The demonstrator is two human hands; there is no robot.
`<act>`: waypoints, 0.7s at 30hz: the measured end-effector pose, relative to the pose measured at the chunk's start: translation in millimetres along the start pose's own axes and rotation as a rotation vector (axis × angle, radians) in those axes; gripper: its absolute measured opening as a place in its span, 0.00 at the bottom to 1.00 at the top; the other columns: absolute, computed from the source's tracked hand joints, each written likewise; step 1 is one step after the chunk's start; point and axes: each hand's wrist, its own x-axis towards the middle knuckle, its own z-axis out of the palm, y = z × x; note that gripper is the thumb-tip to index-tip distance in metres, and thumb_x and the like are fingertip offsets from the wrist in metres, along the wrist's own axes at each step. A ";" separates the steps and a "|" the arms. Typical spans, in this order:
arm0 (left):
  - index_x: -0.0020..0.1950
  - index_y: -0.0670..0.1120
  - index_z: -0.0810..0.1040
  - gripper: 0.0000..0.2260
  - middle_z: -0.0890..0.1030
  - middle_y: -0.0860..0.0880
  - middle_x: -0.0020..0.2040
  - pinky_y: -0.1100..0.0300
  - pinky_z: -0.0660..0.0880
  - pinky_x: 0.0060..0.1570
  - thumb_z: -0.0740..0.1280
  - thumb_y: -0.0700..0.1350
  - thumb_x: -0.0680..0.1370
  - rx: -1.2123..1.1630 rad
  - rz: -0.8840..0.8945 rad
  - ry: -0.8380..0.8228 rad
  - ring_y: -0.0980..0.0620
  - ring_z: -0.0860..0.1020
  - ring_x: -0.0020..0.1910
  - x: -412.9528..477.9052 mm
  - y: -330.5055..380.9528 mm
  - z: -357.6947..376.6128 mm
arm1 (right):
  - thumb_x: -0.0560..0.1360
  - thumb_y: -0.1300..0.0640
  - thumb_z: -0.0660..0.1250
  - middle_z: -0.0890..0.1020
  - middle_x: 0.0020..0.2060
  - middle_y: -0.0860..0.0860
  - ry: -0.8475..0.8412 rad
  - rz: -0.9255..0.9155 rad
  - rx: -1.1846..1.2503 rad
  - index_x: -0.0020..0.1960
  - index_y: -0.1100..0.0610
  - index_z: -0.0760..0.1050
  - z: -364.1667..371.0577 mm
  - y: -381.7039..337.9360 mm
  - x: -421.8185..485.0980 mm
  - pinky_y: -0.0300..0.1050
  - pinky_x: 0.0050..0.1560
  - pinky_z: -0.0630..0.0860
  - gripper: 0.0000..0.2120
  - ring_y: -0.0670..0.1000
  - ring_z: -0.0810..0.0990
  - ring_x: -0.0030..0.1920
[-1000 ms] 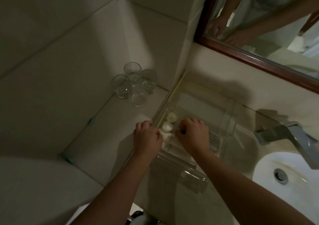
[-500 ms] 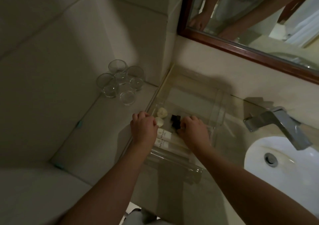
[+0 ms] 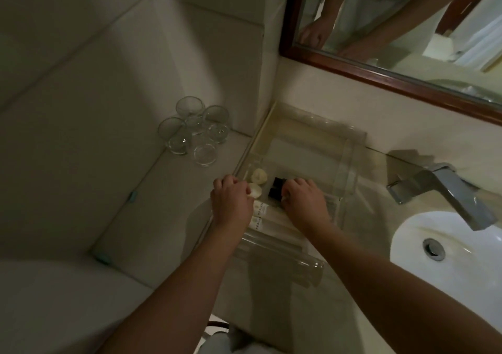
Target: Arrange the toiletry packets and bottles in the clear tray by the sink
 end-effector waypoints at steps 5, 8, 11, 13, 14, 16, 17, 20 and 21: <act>0.46 0.51 0.78 0.06 0.76 0.49 0.53 0.56 0.66 0.47 0.71 0.48 0.71 -0.013 0.071 0.017 0.47 0.68 0.54 -6.9 16.8 0.6 | 0.72 0.54 0.68 0.79 0.48 0.49 0.068 0.065 0.022 0.50 0.50 0.76 -6.1 7.5 -15.0 0.47 0.47 0.72 0.07 0.52 0.74 0.49; 0.46 0.50 0.78 0.05 0.77 0.48 0.52 0.54 0.69 0.51 0.70 0.48 0.71 -0.007 0.133 0.016 0.46 0.69 0.54 -18.6 44.3 1.6 | 0.72 0.57 0.67 0.79 0.48 0.49 0.136 0.135 0.070 0.50 0.50 0.76 -18.9 22.7 -37.6 0.48 0.49 0.71 0.07 0.53 0.74 0.51; 0.46 0.49 0.79 0.04 0.76 0.47 0.52 0.53 0.69 0.53 0.67 0.46 0.72 -0.027 0.205 0.000 0.45 0.69 0.54 -36.8 82.3 5.5 | 0.71 0.59 0.69 0.80 0.47 0.51 0.227 0.222 0.133 0.49 0.51 0.77 -42.0 56.9 -73.8 0.48 0.49 0.72 0.08 0.54 0.76 0.50; 0.47 0.48 0.79 0.06 0.76 0.46 0.52 0.52 0.69 0.53 0.66 0.46 0.73 -0.018 0.279 -0.017 0.44 0.69 0.54 -55.6 112.5 12.0 | 0.70 0.61 0.69 0.80 0.46 0.52 0.284 0.303 0.165 0.49 0.52 0.77 -58.1 89.3 -107.2 0.50 0.48 0.74 0.09 0.55 0.77 0.49; 0.47 0.48 0.79 0.06 0.77 0.46 0.52 0.52 0.69 0.53 0.66 0.46 0.72 -0.004 0.323 -0.026 0.44 0.69 0.53 -67.1 128.8 17.4 | 0.70 0.61 0.69 0.80 0.46 0.52 0.312 0.346 0.182 0.49 0.52 0.77 -65.2 106.5 -127.3 0.50 0.47 0.74 0.09 0.55 0.77 0.48; 0.48 0.49 0.79 0.07 0.77 0.46 0.51 0.52 0.67 0.54 0.65 0.47 0.72 0.031 0.410 -0.044 0.44 0.71 0.53 -96.2 168.9 32.4 | 0.69 0.62 0.69 0.80 0.45 0.53 0.374 0.426 0.190 0.49 0.54 0.77 -78.4 144.3 -176.4 0.51 0.47 0.74 0.09 0.56 0.76 0.47; 0.48 0.49 0.79 0.08 0.77 0.46 0.50 0.53 0.66 0.54 0.65 0.47 0.71 0.039 0.438 -0.054 0.43 0.71 0.52 -109.6 184.2 38.2 | 0.69 0.62 0.69 0.80 0.45 0.53 0.402 0.453 0.197 0.49 0.54 0.77 -80.8 158.5 -196.7 0.52 0.47 0.74 0.10 0.57 0.76 0.47; 0.45 0.44 0.79 0.06 0.78 0.42 0.46 0.52 0.67 0.50 0.67 0.42 0.69 -0.145 0.593 -0.107 0.40 0.73 0.47 -181.5 257.4 69.3 | 0.70 0.61 0.68 0.80 0.48 0.52 0.457 0.607 0.203 0.51 0.53 0.76 -100.1 219.6 -289.3 0.53 0.49 0.74 0.10 0.56 0.76 0.48; 0.45 0.44 0.79 0.07 0.79 0.42 0.46 0.52 0.68 0.52 0.68 0.41 0.69 -0.214 0.638 -0.141 0.39 0.73 0.48 -207.3 281.6 79.5 | 0.71 0.60 0.68 0.81 0.49 0.52 0.468 0.661 0.196 0.51 0.53 0.76 -106.3 239.7 -319.5 0.52 0.50 0.74 0.10 0.56 0.76 0.49</act>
